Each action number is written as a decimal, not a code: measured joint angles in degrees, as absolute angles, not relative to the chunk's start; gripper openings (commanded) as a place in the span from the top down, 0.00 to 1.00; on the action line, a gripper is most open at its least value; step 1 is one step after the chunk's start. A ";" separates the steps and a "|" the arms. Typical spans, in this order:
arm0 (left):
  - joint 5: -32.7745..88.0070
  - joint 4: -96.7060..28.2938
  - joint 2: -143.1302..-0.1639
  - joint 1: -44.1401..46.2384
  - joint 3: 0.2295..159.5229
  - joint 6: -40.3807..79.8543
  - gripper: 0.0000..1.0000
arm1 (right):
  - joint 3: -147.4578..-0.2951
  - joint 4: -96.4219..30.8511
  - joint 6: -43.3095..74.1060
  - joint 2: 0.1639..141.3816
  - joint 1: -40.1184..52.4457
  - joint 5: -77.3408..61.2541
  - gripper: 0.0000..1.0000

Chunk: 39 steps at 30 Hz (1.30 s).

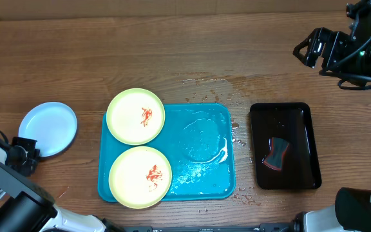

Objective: Clean dirty plates on tray and stack at the side
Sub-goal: 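Lower the left gripper back toward the yellow plates on the tray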

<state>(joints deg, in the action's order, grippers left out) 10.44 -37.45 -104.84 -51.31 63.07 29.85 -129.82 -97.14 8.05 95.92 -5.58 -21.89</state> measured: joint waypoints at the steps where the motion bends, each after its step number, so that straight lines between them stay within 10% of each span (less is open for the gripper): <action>1: 10.44 -37.45 -105.03 -51.03 63.07 29.30 0.35 | -129.82 -97.12 8.01 95.92 -5.58 -21.91 0.00; 24: 9.19 -50.83 -85.65 -32.38 70.89 18.39 0.23 | -129.82 -97.12 8.51 96.25 -5.58 -22.06 0.00; 39: 5.13 -49.82 -102.13 -10.48 70.91 10.35 0.26 | -129.82 -97.12 8.05 99.18 -5.58 -22.04 0.00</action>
<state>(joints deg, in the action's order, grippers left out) 5.13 -49.82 -102.13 -10.48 70.91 10.35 -129.82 -97.12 8.05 99.18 -5.58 -22.04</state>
